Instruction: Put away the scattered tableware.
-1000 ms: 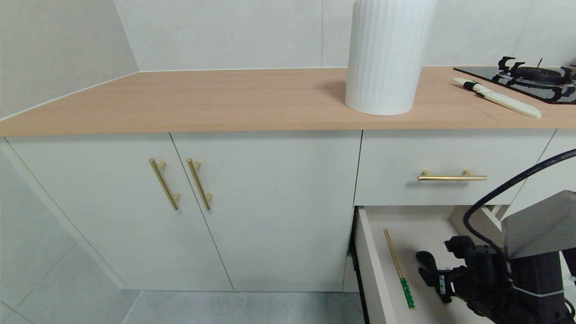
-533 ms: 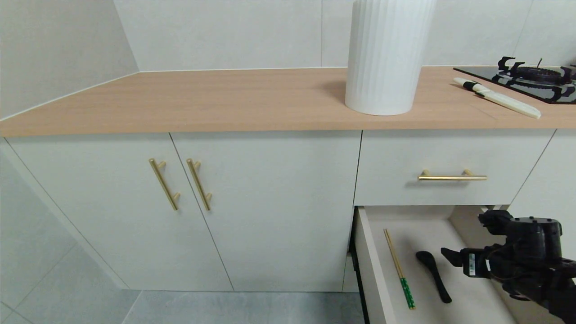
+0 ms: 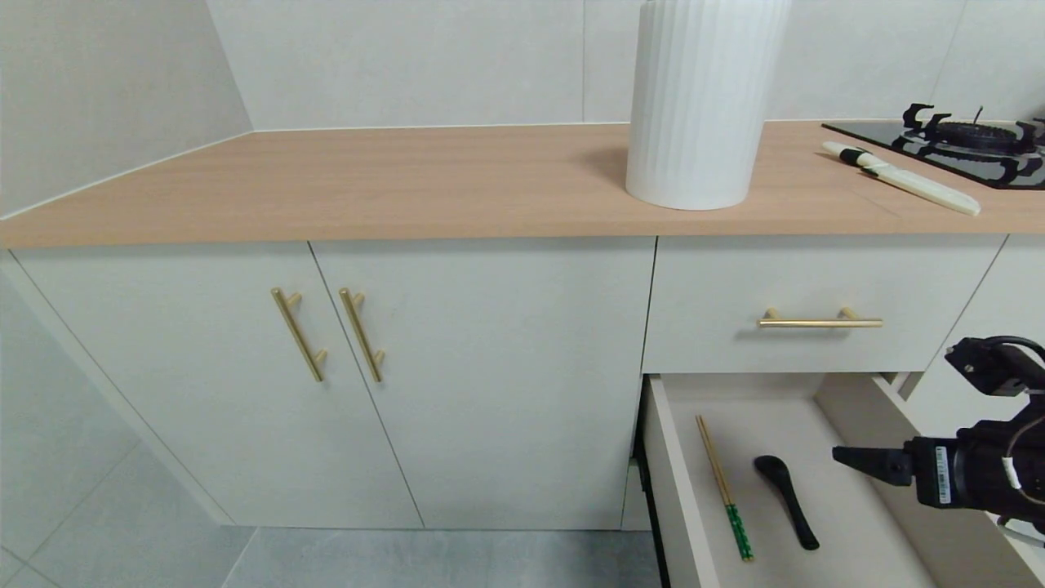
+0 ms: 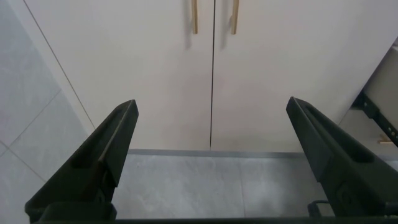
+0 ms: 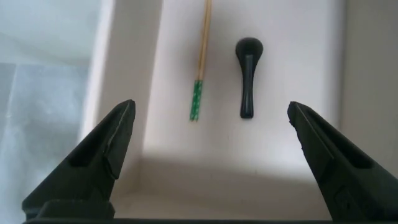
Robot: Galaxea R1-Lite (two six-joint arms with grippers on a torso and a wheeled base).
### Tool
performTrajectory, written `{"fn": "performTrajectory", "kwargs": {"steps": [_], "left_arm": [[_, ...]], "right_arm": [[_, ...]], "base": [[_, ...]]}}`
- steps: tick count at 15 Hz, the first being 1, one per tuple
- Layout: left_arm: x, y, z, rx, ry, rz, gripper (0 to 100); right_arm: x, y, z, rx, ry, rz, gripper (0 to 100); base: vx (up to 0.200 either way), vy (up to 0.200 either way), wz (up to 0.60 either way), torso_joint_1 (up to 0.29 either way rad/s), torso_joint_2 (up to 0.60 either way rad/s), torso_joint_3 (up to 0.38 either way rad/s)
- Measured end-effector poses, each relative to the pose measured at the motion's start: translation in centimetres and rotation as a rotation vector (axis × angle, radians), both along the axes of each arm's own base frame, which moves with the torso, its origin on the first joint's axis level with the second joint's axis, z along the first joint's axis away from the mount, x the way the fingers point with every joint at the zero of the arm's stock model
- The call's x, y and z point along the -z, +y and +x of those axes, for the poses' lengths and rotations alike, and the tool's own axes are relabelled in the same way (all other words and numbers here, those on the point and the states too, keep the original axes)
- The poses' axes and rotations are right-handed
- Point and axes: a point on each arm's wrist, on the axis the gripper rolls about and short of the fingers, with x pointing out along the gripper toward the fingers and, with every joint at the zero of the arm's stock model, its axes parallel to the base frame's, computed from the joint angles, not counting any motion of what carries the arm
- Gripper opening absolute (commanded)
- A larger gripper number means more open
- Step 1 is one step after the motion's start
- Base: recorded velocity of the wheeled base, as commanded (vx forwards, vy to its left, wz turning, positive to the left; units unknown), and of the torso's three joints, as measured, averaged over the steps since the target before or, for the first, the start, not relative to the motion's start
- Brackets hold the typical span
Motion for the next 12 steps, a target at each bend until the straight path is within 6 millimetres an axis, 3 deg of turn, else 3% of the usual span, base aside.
{"fn": "performTrajectory", "kwargs": {"steps": [2,5,12], "left_arm": [[0.0,0.0,0.0,0.0,0.0,0.003,100],[0.0,0.0,0.0,0.0,0.0,0.004,100],[0.0,0.0,0.0,0.0,0.0,0.003,100]], "right_arm": [[-1.8,-0.1,-0.6,0.013,-0.058,-0.003,100],[-2.6,0.1,-1.7,-0.006,-0.068,-0.006,100],[-1.5,0.3,-3.4,-0.119,0.066,-0.13,100]], "base": [[0.0,0.0,0.0,0.0,0.0,0.0],[0.0,0.0,0.0,0.0,0.0,0.0],[-0.2,0.0,0.0,0.004,0.0,0.005]]}}
